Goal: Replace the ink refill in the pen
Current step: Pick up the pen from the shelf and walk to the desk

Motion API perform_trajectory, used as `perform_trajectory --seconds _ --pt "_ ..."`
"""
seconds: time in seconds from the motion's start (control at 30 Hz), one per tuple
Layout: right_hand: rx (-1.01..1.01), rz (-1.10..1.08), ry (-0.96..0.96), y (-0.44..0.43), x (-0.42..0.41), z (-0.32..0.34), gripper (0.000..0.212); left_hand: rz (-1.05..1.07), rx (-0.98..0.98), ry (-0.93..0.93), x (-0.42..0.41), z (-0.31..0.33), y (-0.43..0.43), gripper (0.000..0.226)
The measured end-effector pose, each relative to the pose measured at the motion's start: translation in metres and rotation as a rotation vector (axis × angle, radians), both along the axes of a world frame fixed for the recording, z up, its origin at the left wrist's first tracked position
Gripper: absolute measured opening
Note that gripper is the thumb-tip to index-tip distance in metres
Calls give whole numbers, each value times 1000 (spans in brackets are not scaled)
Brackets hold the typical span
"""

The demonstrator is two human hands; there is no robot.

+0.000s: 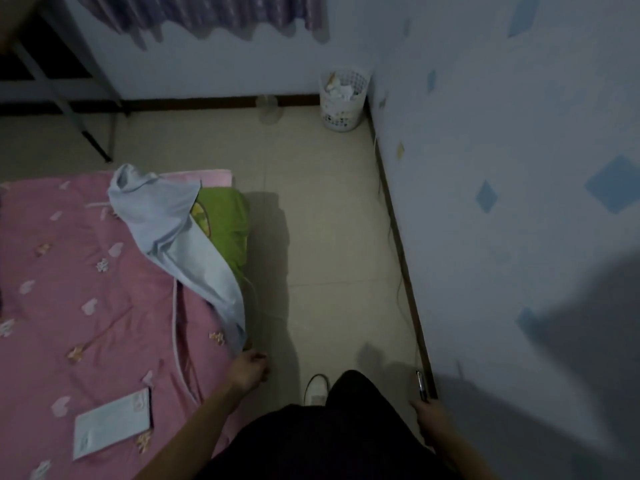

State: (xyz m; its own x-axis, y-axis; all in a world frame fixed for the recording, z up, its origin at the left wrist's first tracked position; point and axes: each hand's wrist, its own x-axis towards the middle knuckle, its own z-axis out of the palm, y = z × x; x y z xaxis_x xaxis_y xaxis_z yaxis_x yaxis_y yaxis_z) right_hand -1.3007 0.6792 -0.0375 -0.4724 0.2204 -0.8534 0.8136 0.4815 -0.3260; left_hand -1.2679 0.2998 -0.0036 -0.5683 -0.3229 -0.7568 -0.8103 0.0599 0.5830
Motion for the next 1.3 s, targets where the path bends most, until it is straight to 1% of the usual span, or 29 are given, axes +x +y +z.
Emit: perform_trajectory --seconds 0.1,0.17,0.2,0.27,0.3,0.37,0.47,0.57,0.6,0.73,0.8,0.9,1.03,1.2,1.3 --pt "-5 -21 -18 -7 -51 -1 28 -16 12 2 -57 -3 -10 21" --pt "19 48 -76 -13 -87 -2 23 -27 0 4 -96 -6 -17 18" --pt "23 79 -96 -16 -105 -4 25 -25 -3 6 -115 -10 -21 17" --pt "33 125 -97 -25 -148 -9 42 -4 0 14 -152 -18 -30 17" --pt "29 141 -94 -32 -172 -11 41 12 -3 13 -170 -20 -36 17" --pt "25 212 -84 -50 -225 -11 27 50 -7 3 -200 -24 -48 18" --pt "14 277 -54 -86 -311 -7 25 153 16 -22 -238 -25 -71 16" --pt "-5 312 -14 -130 -394 0 39 252 9 -53 -271 -18 -93 19" --pt "-14 320 -10 -147 -421 2 39 287 4 -46 -283 -16 -100 19" --pt "-49 480 41 -216 -521 21 33 380 -49 -56 -318 -11 -125 19" --pt "-62 513 85 -248 -564 25 27 444 -54 -56 -337 -12 -137 17" --pt "-56 563 114 -289 -618 23 25 523 -48 -54 -371 -18 -157 13" --pt "-68 597 111 -332 -684 11 28 604 12 -41 -436 -32 -193 12" --pt "-90 564 69 -380 -777 -1 32 606 56 -67 -541 -41 -254 19" --pt "-58 553 40 -401 -830 -2 32 579 72 -65 -608 -35 -295 22"
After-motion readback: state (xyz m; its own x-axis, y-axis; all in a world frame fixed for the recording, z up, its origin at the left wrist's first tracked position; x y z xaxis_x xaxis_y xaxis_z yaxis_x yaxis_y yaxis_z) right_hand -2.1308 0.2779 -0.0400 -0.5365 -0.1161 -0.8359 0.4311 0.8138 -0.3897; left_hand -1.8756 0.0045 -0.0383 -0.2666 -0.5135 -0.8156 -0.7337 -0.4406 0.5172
